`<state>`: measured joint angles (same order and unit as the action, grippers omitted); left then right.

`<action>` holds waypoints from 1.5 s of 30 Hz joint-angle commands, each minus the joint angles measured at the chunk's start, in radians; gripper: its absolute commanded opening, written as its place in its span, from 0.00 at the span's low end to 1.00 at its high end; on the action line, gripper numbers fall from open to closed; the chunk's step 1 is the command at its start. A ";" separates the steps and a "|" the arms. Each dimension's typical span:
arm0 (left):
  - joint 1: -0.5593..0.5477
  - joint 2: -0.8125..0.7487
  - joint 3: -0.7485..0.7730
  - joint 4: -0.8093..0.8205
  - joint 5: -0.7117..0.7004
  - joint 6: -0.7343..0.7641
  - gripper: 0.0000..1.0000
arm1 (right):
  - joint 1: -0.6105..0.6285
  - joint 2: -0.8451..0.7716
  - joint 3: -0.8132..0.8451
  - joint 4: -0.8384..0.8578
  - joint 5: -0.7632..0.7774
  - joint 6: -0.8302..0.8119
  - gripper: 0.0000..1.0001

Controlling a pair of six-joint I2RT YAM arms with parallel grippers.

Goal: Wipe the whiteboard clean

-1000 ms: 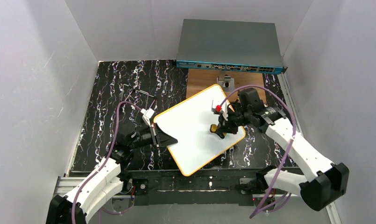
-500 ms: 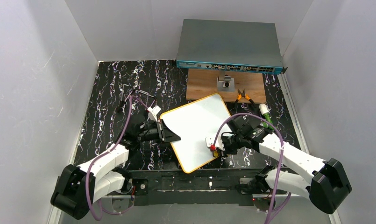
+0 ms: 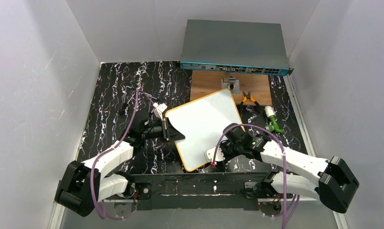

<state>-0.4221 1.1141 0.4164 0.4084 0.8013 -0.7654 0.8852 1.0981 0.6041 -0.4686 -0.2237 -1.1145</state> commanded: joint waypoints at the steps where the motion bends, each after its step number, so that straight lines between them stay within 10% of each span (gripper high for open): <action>1: -0.013 0.003 0.078 -0.051 0.098 0.012 0.00 | -0.028 -0.026 -0.122 0.094 0.125 -0.134 0.01; 21: 0.011 0.054 0.110 -0.098 0.158 0.042 0.00 | -0.535 -0.014 -0.087 0.122 0.018 -0.254 0.01; 38: 0.011 -0.019 -0.009 0.089 0.086 -0.108 0.00 | -0.136 -0.028 0.073 -0.063 -0.335 0.075 0.01; 45: 0.010 -0.051 -0.024 0.078 0.091 -0.106 0.00 | -0.261 -0.064 -0.015 -0.015 -0.192 -0.007 0.01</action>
<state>-0.4080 1.1271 0.3954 0.4103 0.8459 -0.8783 0.7292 1.0683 0.6319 -0.5079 -0.4706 -1.0775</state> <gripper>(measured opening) 0.042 0.074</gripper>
